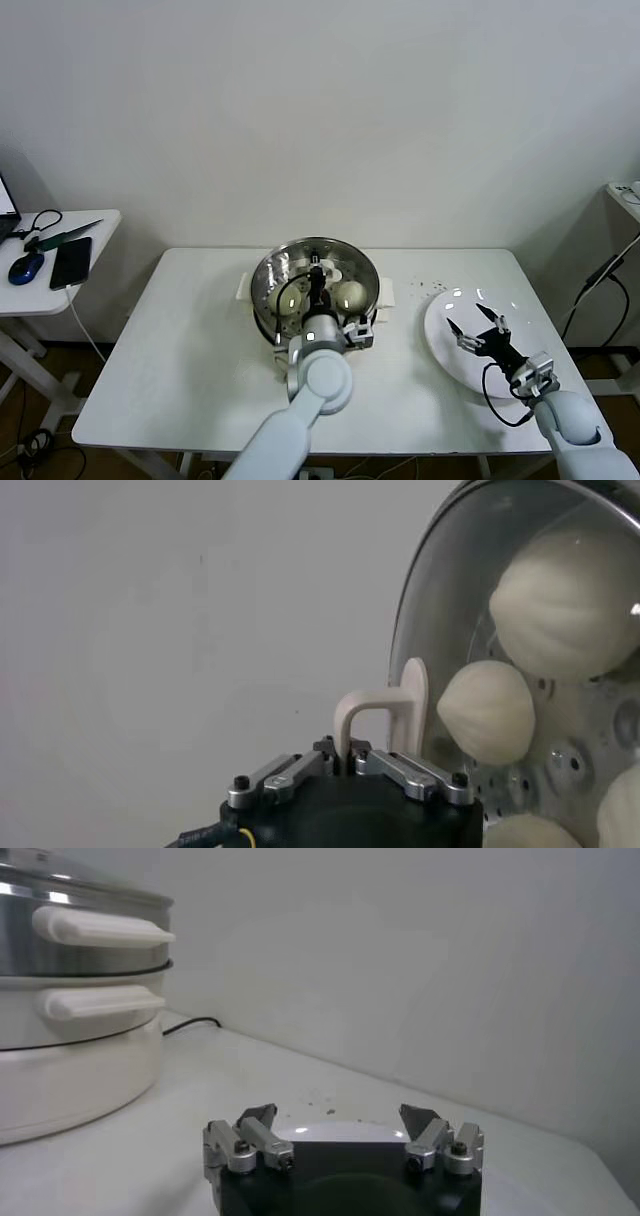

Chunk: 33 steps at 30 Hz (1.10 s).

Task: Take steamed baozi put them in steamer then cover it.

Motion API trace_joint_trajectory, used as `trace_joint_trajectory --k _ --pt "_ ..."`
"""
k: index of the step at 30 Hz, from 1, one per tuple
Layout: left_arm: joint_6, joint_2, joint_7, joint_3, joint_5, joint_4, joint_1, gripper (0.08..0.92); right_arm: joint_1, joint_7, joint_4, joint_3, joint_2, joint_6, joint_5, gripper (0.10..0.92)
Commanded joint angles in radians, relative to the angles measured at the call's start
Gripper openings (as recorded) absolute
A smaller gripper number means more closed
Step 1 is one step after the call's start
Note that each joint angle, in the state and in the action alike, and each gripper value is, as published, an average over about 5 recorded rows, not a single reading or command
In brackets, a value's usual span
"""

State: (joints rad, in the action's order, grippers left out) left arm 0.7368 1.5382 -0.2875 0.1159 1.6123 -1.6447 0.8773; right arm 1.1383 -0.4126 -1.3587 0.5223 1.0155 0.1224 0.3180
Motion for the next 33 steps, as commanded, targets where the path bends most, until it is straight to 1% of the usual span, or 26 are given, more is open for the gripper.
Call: trace_joint_trajectory --k 1,7,12,15,18,28,33 --pt "0.049 -0.009 -0.005 -0.001 -0.003 0.001 0.001 0.151 -0.001 -0.001 0.001 0.001 0.001 0.001 -0.002 0.823" --pt "0.049 -0.013 -0.008 0.002 -0.005 -0.002 0.003 0.151 -0.004 -0.003 0.004 -0.001 0.004 0.002 -0.008 0.823" --pt "0.048 -0.018 -0.03 0.003 -0.009 -0.025 0.01 0.151 -0.004 -0.004 0.004 0.0 0.004 0.002 -0.01 0.823" --pt "0.046 -0.033 -0.039 0.003 -0.017 -0.05 0.013 0.169 -0.004 -0.004 0.005 0.001 0.004 0.001 -0.01 0.823" --pt "0.047 -0.054 -0.046 0.004 -0.026 -0.083 0.021 0.235 -0.005 -0.006 0.007 0.003 0.003 0.001 -0.01 0.823" --pt "0.049 -0.134 -0.048 -0.003 -0.09 -0.226 0.052 0.528 -0.015 -0.007 0.008 -0.004 0.003 -0.006 -0.012 0.823" --pt "0.047 -0.172 -0.035 -0.016 -0.155 -0.292 0.096 0.667 -0.022 -0.004 0.008 -0.006 0.005 -0.017 -0.014 0.823"
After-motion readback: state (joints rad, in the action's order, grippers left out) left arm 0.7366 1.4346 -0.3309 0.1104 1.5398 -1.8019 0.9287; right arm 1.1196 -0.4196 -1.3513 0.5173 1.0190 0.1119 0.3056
